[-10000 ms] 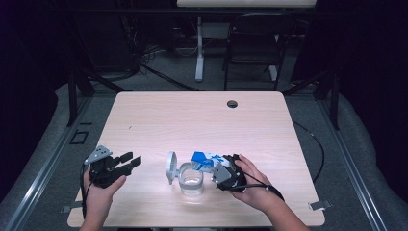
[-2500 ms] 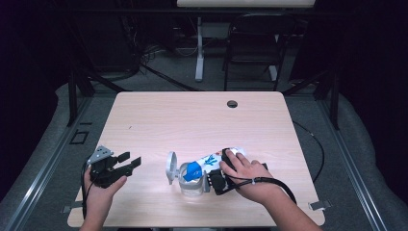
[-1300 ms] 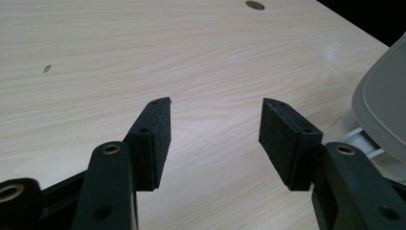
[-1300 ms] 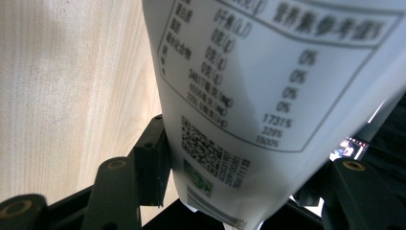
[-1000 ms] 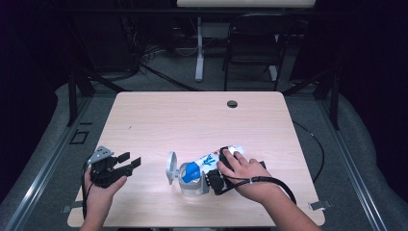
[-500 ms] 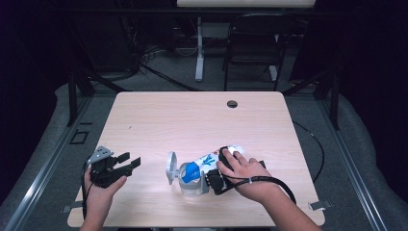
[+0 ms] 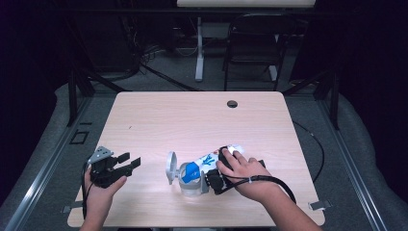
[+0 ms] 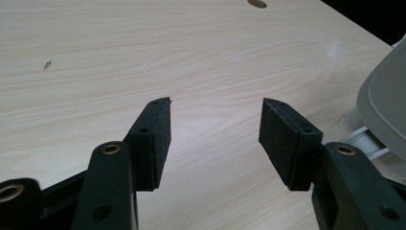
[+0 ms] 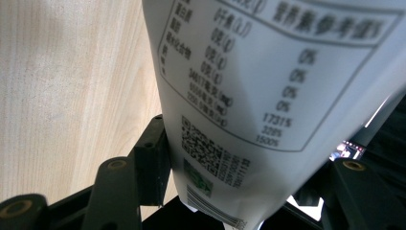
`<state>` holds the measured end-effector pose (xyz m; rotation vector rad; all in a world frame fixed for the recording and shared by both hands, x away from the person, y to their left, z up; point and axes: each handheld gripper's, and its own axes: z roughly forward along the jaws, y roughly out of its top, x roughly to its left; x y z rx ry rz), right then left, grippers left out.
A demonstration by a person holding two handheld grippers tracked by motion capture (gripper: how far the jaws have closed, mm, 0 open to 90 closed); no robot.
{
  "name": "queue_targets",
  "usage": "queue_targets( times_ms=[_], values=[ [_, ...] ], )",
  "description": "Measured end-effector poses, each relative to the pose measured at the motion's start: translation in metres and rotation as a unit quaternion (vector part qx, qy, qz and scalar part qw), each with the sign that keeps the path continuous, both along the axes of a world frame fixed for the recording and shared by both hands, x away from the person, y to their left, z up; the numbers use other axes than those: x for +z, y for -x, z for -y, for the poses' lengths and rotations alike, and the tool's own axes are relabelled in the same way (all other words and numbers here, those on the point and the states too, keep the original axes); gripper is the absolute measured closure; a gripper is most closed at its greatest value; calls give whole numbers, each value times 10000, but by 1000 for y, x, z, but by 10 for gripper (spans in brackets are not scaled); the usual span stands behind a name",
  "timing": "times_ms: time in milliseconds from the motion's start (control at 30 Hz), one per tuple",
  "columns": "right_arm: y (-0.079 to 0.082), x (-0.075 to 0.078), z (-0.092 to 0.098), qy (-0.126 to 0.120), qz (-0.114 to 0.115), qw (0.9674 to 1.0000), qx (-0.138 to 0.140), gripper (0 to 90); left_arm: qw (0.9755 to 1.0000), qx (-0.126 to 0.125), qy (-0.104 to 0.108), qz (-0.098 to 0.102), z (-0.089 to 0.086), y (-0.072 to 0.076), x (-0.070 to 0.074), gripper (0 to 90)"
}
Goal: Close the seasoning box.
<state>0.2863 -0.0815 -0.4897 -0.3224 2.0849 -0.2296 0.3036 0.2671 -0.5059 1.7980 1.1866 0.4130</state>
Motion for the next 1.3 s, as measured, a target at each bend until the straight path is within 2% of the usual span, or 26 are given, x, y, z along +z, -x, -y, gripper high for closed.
queue_targets(
  times_ms=[1300],
  values=[
    [-1, 2, -1, 119, -58, 9999, 80, 437, 10000, 48, 3, -17, -2, -1, -2, 453]
  ],
)
